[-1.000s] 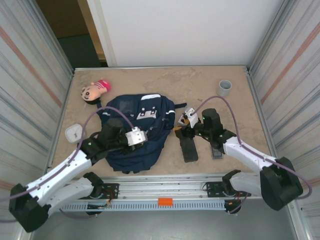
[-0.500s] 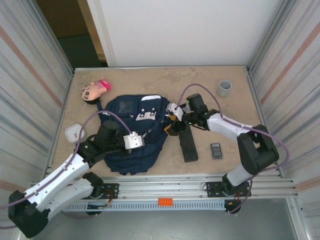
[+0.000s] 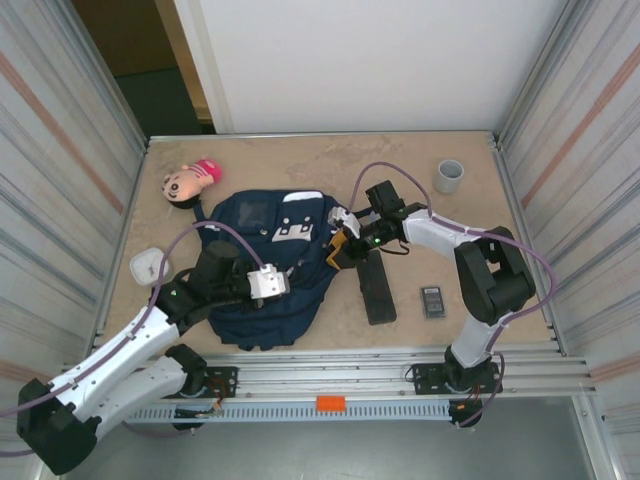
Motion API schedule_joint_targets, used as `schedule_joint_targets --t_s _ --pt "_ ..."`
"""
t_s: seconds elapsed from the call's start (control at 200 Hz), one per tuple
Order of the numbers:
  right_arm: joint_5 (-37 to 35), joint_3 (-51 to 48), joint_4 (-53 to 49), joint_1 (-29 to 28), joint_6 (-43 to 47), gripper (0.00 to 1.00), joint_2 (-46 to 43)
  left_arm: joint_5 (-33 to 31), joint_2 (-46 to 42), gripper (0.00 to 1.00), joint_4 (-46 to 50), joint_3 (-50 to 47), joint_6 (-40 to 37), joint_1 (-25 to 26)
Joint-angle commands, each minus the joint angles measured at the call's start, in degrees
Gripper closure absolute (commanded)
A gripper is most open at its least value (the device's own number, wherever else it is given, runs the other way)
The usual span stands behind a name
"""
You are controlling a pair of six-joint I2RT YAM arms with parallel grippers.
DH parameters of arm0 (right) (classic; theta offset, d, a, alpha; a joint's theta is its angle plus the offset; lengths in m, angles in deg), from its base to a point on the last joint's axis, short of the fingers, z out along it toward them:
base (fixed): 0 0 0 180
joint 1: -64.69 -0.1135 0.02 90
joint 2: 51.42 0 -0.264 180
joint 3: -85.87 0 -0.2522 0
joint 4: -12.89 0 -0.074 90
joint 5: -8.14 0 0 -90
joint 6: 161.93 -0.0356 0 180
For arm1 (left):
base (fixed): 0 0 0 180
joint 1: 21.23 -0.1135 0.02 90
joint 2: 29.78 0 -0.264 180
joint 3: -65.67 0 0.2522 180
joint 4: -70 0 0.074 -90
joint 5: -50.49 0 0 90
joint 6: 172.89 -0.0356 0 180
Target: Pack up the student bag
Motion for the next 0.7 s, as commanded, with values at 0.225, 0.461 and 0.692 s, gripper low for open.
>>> schedule_joint_targets --t_s 0.225,0.461,0.692 --pt "-1.0 3.2 -3.3 0.2 -3.1 0.62 0.2 2.6 -0.5 1.0 -7.0 1.3 0.4 -0.2" --pt "0.3 4.9 -1.6 0.2 -7.0 0.57 3.8 2.7 -0.3 1.0 -7.5 1.6 0.5 -0.2" --pt "-3.2 4.1 -0.4 0.1 -10.4 0.93 2.4 -0.2 0.7 1.0 -8.5 1.9 1.2 -0.2"
